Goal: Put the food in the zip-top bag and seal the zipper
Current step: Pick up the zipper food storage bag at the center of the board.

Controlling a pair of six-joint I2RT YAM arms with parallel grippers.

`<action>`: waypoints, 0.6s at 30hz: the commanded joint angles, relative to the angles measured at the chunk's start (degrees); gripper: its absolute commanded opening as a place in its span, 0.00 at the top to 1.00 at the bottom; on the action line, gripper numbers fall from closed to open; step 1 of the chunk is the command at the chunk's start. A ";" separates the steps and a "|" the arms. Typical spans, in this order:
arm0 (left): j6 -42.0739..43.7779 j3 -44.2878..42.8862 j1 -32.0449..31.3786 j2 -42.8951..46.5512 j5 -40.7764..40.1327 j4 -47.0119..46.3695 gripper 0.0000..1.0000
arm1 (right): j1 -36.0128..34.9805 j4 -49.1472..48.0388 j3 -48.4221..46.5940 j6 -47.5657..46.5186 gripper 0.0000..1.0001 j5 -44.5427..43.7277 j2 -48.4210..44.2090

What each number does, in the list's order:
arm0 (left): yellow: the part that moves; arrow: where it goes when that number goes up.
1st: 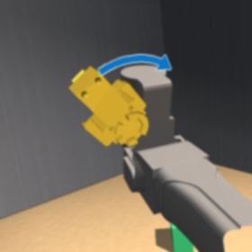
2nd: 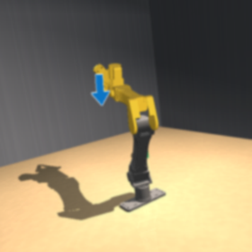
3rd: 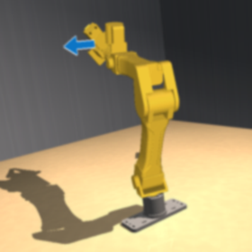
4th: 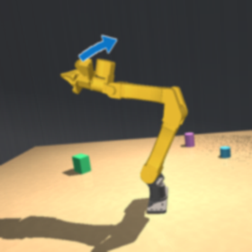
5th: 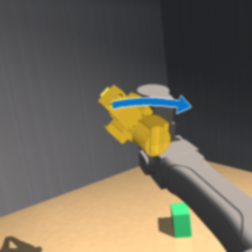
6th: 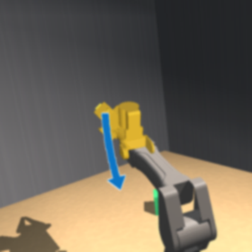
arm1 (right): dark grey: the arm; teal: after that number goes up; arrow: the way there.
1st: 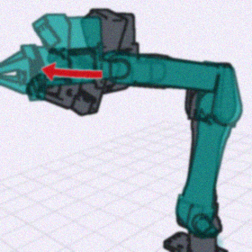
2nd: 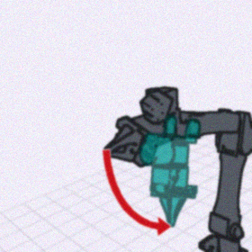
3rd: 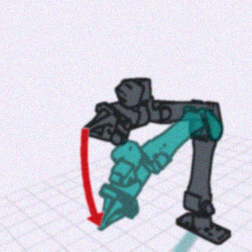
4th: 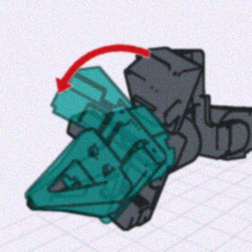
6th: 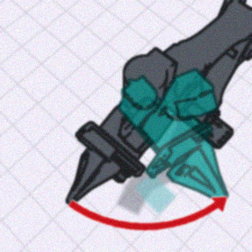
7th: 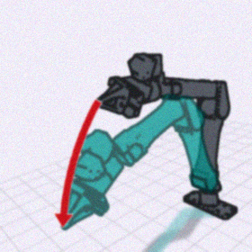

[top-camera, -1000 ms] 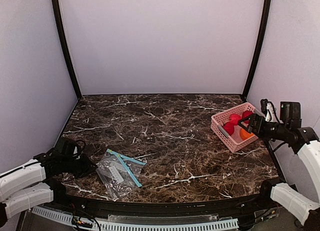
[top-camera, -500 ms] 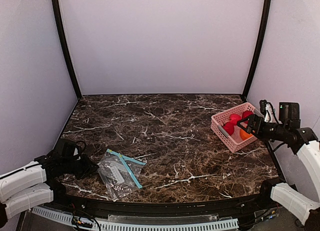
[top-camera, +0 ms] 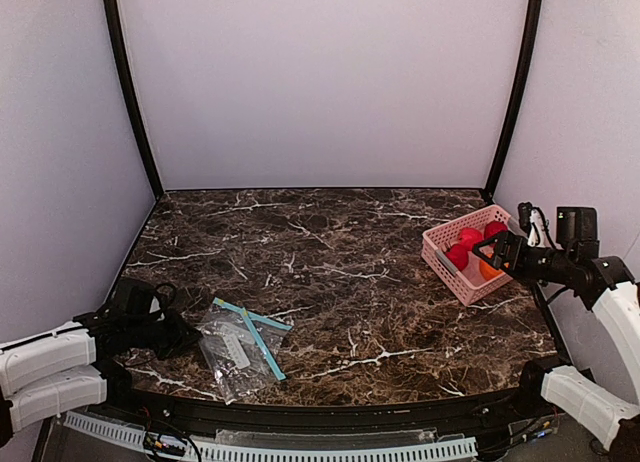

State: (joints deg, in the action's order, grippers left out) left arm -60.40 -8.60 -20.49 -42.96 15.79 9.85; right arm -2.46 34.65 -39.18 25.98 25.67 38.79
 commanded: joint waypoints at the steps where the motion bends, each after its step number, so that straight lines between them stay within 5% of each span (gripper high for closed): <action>1: 0.74 1.04 -0.19 -1.82 0.97 -2.08 0.95 | -0.46 -1.79 0.42 0.39 0.01 0.05 0.04; 18: 13.04 -5.16 -0.16 3.34 19.08 -15.66 0.99 | -6.62 -12.52 2.94 5.77 0.05 8.88 2.58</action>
State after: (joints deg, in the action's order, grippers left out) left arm -50.96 -11.62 -20.49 -40.71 27.35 -1.54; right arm -6.35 29.43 -37.65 29.19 30.85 40.62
